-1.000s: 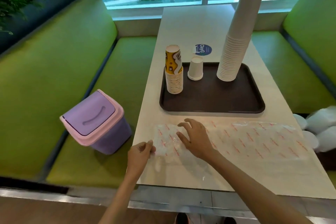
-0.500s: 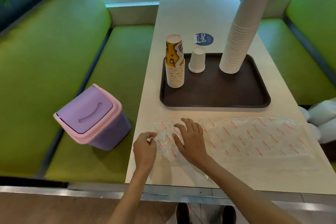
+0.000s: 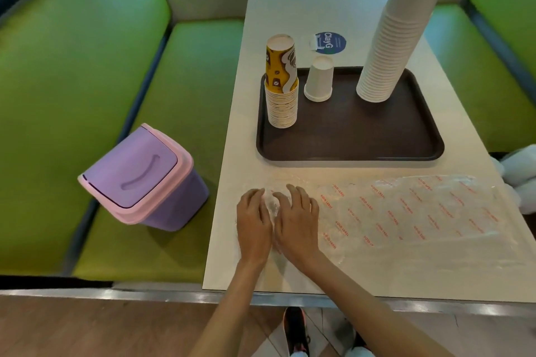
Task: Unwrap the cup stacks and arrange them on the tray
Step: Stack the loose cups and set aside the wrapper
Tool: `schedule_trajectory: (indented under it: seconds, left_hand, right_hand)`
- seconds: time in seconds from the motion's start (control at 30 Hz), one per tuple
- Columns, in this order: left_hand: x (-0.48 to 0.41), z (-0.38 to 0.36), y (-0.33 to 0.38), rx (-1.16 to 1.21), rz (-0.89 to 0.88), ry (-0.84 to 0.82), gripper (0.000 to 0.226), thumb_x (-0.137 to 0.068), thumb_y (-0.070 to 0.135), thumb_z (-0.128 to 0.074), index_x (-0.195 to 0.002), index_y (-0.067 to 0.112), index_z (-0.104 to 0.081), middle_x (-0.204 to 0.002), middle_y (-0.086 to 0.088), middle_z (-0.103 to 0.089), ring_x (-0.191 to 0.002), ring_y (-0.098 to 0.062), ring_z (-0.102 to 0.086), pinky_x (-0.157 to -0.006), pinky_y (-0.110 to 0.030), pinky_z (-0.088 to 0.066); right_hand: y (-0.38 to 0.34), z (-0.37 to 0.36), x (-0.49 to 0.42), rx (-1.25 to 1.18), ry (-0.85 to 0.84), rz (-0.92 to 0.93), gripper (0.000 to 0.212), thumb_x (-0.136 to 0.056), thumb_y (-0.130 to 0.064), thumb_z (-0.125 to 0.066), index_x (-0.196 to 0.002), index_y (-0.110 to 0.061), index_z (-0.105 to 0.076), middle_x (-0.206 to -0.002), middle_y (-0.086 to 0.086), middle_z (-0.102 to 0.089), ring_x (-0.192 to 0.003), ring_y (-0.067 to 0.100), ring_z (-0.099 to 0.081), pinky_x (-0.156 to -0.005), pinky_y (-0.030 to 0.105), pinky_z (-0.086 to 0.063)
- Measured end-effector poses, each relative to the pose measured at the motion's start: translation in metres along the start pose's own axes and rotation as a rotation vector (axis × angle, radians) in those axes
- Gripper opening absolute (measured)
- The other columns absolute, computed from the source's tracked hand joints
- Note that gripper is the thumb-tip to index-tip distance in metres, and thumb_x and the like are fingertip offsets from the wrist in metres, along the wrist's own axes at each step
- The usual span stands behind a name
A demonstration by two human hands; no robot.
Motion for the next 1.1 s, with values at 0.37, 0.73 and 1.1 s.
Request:
schedule_trajectory:
  seconds: [0.37, 0.73, 1.1]
  left_hand:
    - [0.007, -0.021, -0.024, 0.092, 0.135, -0.095, 0.035, -0.103, 0.027, -0.04, -0.136, 0.02, -0.048, -0.136, 0.007, -0.051, -0.122, 0.002, -0.045, -0.108, -0.019, -0.036]
    - [0.006, -0.028, -0.027, -0.489, -0.111, -0.219, 0.063, -0.094, 0.046, -0.001, -0.15, 0.022, -0.016, -0.157, 0.005, -0.007, -0.143, -0.007, 0.004, -0.116, -0.026, 0.007]
    - [0.012, -0.033, 0.002, -0.43, -0.07, -0.185, 0.056, -0.097, 0.032, -0.016, -0.15, 0.014, -0.023, -0.159, -0.005, -0.013, -0.147, -0.019, -0.008, -0.116, -0.033, 0.008]
  right_hand:
    - [0.02, -0.023, 0.005, 0.086, -0.173, 0.126, 0.048, -0.1, -0.033, -0.026, -0.133, -0.014, -0.055, -0.142, 0.012, -0.051, -0.132, 0.032, -0.047, -0.114, 0.045, -0.012]
    - [0.075, -0.005, 0.009, 0.083, -0.325, 0.035, 0.057, -0.101, -0.042, -0.015, -0.151, -0.017, -0.013, -0.159, 0.008, -0.007, -0.148, 0.023, -0.006, -0.118, 0.032, 0.013]
    - [0.12, 0.017, 0.008, 0.155, -0.352, -0.005, 0.067, -0.094, -0.055, 0.01, -0.151, -0.022, -0.003, -0.159, 0.005, 0.004, -0.147, 0.024, 0.006, -0.115, 0.036, 0.018]
Point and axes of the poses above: each hand's wrist, its own x-axis away from the middle knuckle, its own z-axis out of the back of the hand, y = z × x, the point moved 3 cm from there along -x, towards the middle knuckle
